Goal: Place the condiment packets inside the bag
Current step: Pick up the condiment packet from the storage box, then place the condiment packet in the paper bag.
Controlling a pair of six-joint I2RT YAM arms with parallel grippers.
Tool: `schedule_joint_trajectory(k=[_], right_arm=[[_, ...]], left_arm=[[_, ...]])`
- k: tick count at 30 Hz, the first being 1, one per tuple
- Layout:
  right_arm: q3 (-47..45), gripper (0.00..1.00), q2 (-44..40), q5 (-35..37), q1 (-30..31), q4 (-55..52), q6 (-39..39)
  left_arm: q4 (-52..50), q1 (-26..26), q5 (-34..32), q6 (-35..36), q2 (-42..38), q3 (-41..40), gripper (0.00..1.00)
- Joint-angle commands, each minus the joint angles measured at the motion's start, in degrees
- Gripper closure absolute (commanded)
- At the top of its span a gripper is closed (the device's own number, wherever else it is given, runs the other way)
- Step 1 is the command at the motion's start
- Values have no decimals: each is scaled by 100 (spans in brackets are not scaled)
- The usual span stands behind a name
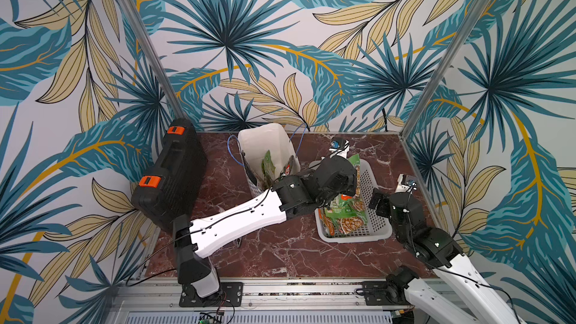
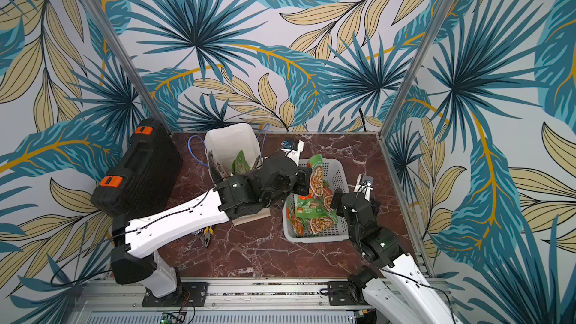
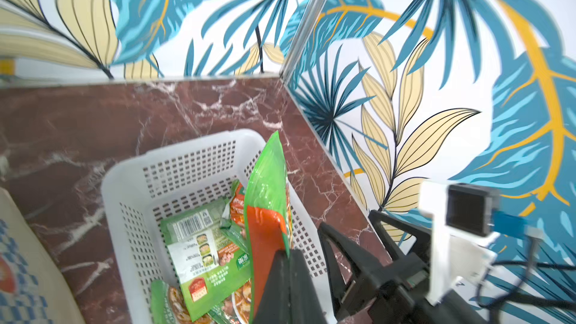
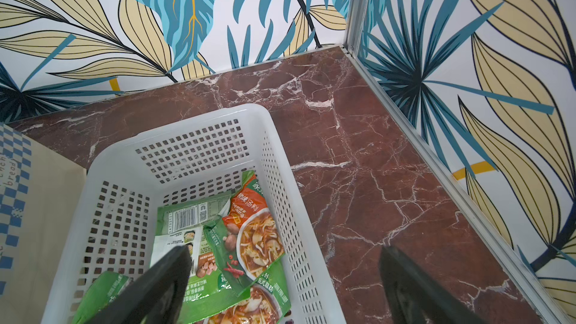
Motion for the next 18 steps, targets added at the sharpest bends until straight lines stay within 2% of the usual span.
schedule_joint_trajectory(k=[1, 8, 15, 18], right_arm=[[-89, 1, 3, 55, -26, 55, 27], [-89, 1, 143, -4, -21, 109, 17], [-86, 0, 342, -106, -26, 183, -4], [-74, 1, 439, -153, -24, 213, -17]], left_arm=[[305, -66, -581, 731, -595, -322, 100], [549, -140, -1690, 1612, -1864, -1059, 100], [249, -145, -3190, 2194, -2834, -1392, 100], [85, -146, -4097, 2383, -3042, -1489, 100]])
